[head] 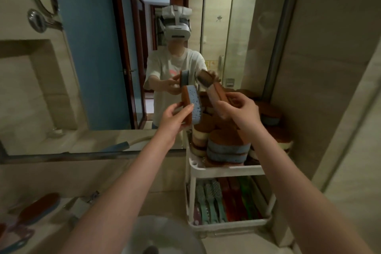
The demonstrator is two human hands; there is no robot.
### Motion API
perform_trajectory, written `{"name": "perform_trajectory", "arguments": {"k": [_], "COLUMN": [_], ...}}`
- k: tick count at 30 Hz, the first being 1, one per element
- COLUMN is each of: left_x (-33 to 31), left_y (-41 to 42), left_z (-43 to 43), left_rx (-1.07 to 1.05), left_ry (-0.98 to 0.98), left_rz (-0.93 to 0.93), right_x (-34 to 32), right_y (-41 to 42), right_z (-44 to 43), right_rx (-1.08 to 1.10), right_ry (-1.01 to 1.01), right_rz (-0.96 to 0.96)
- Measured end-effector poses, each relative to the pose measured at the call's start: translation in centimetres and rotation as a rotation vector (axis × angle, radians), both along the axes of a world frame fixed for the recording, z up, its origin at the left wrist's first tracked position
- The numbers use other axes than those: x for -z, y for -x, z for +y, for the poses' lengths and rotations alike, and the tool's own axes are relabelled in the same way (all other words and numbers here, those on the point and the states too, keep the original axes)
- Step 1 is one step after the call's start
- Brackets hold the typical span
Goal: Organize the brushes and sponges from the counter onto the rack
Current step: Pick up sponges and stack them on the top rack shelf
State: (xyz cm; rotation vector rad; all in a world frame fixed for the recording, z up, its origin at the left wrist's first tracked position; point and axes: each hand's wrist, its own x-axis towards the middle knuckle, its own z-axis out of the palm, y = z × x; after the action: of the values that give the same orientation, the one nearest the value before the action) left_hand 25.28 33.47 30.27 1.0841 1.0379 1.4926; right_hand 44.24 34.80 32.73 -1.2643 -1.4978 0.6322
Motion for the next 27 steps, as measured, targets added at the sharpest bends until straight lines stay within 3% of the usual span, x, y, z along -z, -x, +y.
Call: {"name": "perform_trajectory", "arguments": {"k": [2, 6, 11, 17, 21, 27], "left_x": [0.2, 0.5, 0.0, -1.4, -2.6, -2.2], "left_y": [0.2, 0.6, 0.2, -1.5, -3.4, -4.9], "left_z": [0.6, 1.2, 1.4, 2.6, 4.1, 5.9], "left_rx": [-0.06, -0.126, -0.157, -0.161, -0.178, -0.161], "left_ry": [0.018, 0.037, 0.067, 0.081, 0.105, 0.168], "left_rz": [0.025, 0.096, 0.217, 0.456, 0.76, 1.126], "right_x": [-0.3, 0.0, 1.2, 1.8, 2.2, 2.2], "right_y": [-0.2, 0.6, 1.0, 0.4, -0.7, -1.2], "right_z": [1.4, 3.0, 3.7, 3.2, 3.2, 3.5], "right_rx": [0.16, 0.345, 0.417, 0.328, 0.238, 0.216], "right_ry": [-0.068, -0.059, 0.013, 0.01, -0.016, 0.03], "right_rz": [-0.325, -0.737, -0.983, -0.998, -0.878, -0.891]}}
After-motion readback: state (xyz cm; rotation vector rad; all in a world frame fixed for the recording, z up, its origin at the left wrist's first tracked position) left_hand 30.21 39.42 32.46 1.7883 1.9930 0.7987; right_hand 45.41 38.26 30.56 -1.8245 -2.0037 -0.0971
